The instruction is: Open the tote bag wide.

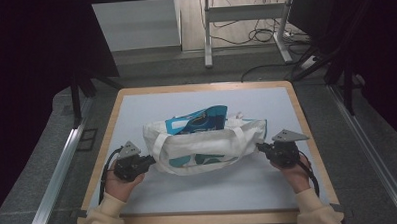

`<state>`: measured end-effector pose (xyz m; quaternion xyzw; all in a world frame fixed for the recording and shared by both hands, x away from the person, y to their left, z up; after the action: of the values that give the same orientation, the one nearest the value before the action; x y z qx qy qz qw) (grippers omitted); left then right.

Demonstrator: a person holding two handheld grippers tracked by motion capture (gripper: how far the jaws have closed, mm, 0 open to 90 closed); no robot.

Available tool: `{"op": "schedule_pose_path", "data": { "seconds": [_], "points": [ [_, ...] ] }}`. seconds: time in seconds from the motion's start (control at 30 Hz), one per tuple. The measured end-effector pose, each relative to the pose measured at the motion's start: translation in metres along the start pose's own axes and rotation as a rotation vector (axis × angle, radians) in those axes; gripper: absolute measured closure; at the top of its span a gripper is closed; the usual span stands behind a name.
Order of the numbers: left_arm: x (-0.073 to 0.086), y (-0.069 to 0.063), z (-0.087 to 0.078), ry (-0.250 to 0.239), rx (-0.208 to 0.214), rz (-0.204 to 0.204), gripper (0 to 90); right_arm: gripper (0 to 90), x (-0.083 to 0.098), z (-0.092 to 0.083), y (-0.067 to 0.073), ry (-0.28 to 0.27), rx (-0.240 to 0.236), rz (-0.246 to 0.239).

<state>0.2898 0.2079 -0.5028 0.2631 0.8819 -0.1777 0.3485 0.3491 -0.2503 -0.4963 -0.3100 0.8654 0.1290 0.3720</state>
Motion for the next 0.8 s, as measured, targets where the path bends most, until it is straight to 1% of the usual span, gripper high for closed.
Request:
{"op": "schedule_pose_path", "data": {
  "seconds": [0.13,0.23,0.3,0.33,0.37,0.5,0.67,0.77,0.8],
  "points": [
    [0.001,0.001,0.003,0.005,0.0,-0.005,86.7,85.6,0.002,0.003,0.0,0.01,-0.001,0.0],
    [0.001,0.002,0.005,0.017,-0.002,0.002,86.7,85.7,0.003,0.006,0.0,0.019,-0.002,0.0],
    [0.002,0.001,0.009,0.035,-0.014,0.005,86.8,85.6,0.004,0.009,0.001,0.029,0.0,0.0],
    [0.002,0.002,0.011,0.042,-0.013,0.004,86.8,85.6,0.005,0.011,0.001,0.04,0.002,-0.004],
    [0.003,0.001,0.013,0.047,0.0,-0.007,86.8,85.6,0.006,0.012,0.001,0.044,0.001,-0.002],
    [0.002,0.0,0.012,0.05,-0.006,-0.005,86.8,85.6,0.006,0.012,0.002,0.048,0.01,-0.005],
    [0.004,0.001,0.017,0.064,-0.004,-0.007,86.7,85.6,0.007,0.014,0.002,0.056,0.004,-0.001],
    [0.005,0.0,0.021,0.083,-0.002,-0.003,86.7,85.6,0.009,0.016,0.003,0.067,0.006,-0.006],
    [0.005,-0.001,0.022,0.096,-0.003,0.004,86.7,85.6,0.01,0.017,0.003,0.072,0.009,-0.008]
  ]
}}
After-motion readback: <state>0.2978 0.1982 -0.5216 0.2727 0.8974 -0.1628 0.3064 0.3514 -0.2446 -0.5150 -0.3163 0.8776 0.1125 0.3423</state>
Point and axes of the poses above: each handheld gripper's, and its own axes: z roughly forward along the jaws, x roughly out of its underside, y roughly to its left, the point moved 1 cm from there along z, roughly forward along the jaws, and after that the axes turned 9 degrees about y, right-handed, at the moved point
